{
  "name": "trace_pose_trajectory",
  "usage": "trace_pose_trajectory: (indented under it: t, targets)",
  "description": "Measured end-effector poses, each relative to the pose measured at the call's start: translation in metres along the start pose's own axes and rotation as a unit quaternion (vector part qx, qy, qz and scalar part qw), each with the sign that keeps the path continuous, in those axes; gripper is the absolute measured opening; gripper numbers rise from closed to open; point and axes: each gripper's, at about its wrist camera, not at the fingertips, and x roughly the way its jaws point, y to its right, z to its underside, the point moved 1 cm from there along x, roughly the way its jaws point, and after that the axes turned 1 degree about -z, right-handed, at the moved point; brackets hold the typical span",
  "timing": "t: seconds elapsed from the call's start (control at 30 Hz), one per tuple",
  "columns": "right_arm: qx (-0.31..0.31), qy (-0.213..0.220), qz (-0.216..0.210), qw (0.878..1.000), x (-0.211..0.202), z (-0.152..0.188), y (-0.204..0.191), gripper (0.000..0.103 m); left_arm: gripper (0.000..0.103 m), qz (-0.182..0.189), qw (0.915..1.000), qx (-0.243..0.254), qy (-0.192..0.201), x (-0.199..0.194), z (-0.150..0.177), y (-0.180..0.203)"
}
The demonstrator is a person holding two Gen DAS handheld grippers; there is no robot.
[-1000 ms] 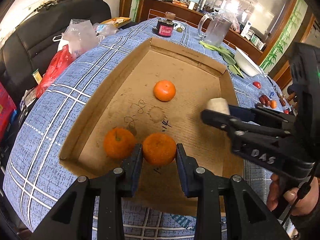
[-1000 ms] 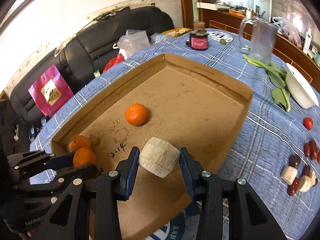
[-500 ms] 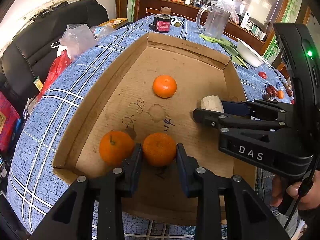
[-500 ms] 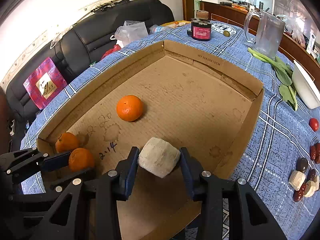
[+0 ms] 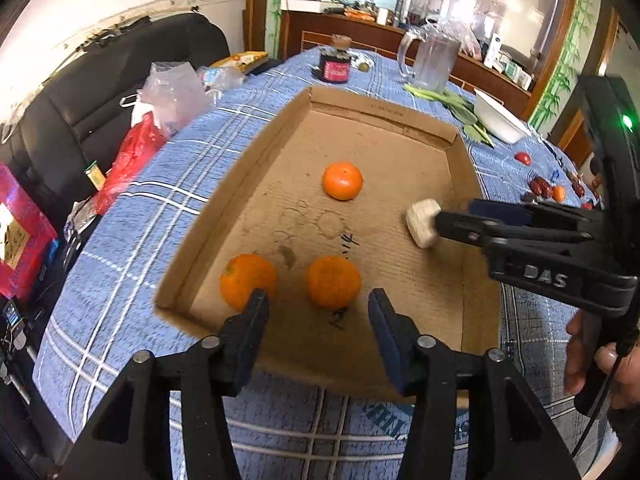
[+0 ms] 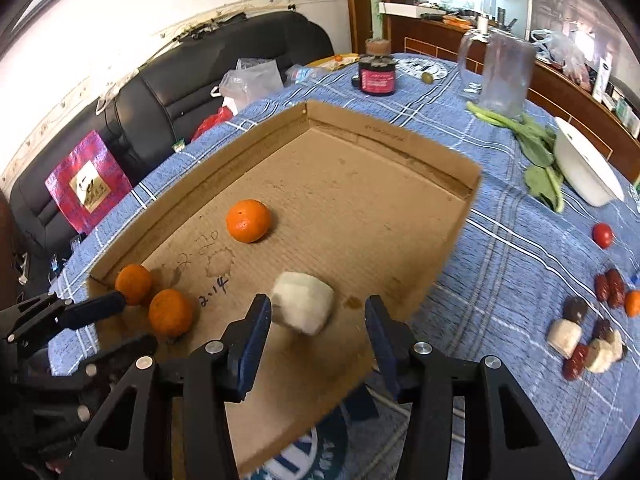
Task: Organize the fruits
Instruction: 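Open both tools to drop the chunk and orange into the tray, then grasp a white yam piece with the right tool while the left tool grasps another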
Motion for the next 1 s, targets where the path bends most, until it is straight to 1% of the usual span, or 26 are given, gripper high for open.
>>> trace_pose_trajectory:
  t: [0.1, 0.17, 0.2, 0.27, 0.4, 0.5, 0.57, 0.67, 0.77, 0.9, 1.0]
  targets:
    - [0.006, 0.011, -0.004, 1.000, -0.016, 0.007, 0.004, 0.054, 0.053, -0.002, 0.9999, -0.008, 0.006, -0.007, 0.001, -0.001]
    - [0.009, 0.017, -0.001, 1.000, -0.026, 0.013, 0.006, 0.059, 0.054, -0.001, 0.9999, -0.013, 0.007, -0.010, 0.001, 0.001]
    - [0.012, 0.020, -0.001, 1.000, -0.032, 0.018, 0.009, 0.061, 0.057, -0.001, 0.9999, -0.014, 0.008, -0.012, 0.002, 0.003]
    - [0.018, 0.022, 0.002, 1.000, -0.041, 0.026, 0.014, 0.062, 0.061, 0.000, 0.9999, -0.014, 0.009, -0.014, 0.003, 0.009]
    - [0.036, 0.023, 0.015, 0.999, -0.058, 0.050, 0.034, 0.062, 0.062, 0.013, 0.9998, -0.014, 0.005, -0.014, 0.002, 0.028]
    - [0.061, 0.023, 0.033, 0.997, -0.070, 0.070, 0.059, 0.062, 0.063, 0.024, 0.9997, -0.005, 0.000, -0.012, -0.001, 0.049]
    - [0.081, 0.024, 0.051, 0.995, -0.079, 0.084, 0.083, 0.062, 0.063, 0.033, 0.9994, 0.007, -0.001, -0.010, -0.002, 0.067]
    - [0.113, 0.026, 0.077, 0.990, -0.092, 0.100, 0.120, 0.061, 0.063, 0.048, 0.9983, 0.034, -0.003, -0.009, -0.004, 0.098]
    - [0.141, 0.032, 0.100, 0.984, -0.102, 0.110, 0.158, 0.061, 0.067, 0.057, 0.9964, 0.063, -0.004, -0.007, -0.005, 0.129]
    - [0.161, 0.037, 0.108, 0.980, -0.103, 0.113, 0.192, 0.061, 0.068, 0.066, 0.9936, 0.091, -0.011, 0.000, -0.005, 0.160]
    - [0.172, 0.036, 0.092, 0.980, -0.095, 0.110, 0.208, 0.061, 0.068, 0.068, 0.9917, 0.107, -0.022, 0.008, -0.005, 0.178]
